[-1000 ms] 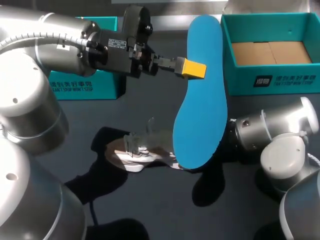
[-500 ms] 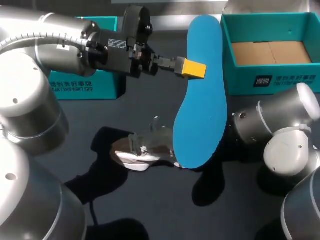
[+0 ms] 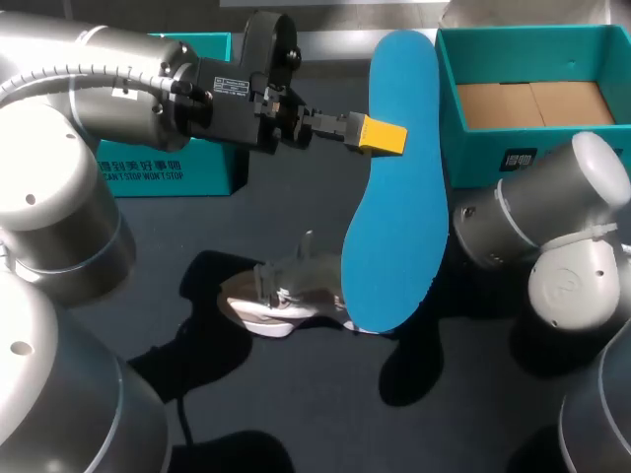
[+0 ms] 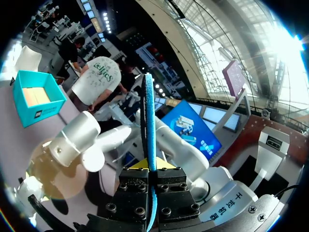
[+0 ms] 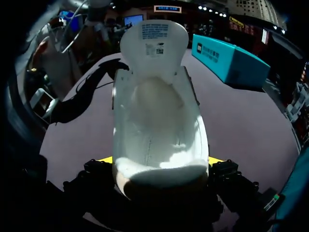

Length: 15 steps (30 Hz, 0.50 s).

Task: Take the shoe out of the shoebox, open the shoe tongue, remove and reinsert the insole, then place the shoe into the shoebox

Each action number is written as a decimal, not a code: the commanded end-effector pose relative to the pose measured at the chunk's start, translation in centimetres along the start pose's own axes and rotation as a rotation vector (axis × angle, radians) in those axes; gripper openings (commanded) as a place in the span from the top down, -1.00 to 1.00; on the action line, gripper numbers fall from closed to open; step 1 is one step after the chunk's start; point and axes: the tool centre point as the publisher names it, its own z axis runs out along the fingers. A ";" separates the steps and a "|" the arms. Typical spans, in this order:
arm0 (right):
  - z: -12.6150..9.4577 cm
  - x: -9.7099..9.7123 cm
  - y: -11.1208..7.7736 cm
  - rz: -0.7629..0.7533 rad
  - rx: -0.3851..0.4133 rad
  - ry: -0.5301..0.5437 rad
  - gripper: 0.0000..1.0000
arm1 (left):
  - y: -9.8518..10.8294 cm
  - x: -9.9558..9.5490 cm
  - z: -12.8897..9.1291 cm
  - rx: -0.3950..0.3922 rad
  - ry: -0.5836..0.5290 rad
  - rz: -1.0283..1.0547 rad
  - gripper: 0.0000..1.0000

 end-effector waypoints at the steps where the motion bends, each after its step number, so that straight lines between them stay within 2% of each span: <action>1: -0.8 0.3 0.7 0.002 0.237 0.003 -1.00 | 0.1 0.0 0.1 0.002 -0.001 -0.001 1.00; 6: -1.6 0.2 0.8 0.018 0.314 -0.001 -1.00 | 0.1 0.0 0.1 0.002 -0.001 -0.001 1.00; 15: -2.9 -0.2 1.2 0.033 0.517 -0.030 -1.00 | 0.1 0.0 0.1 0.002 -0.001 -0.001 1.00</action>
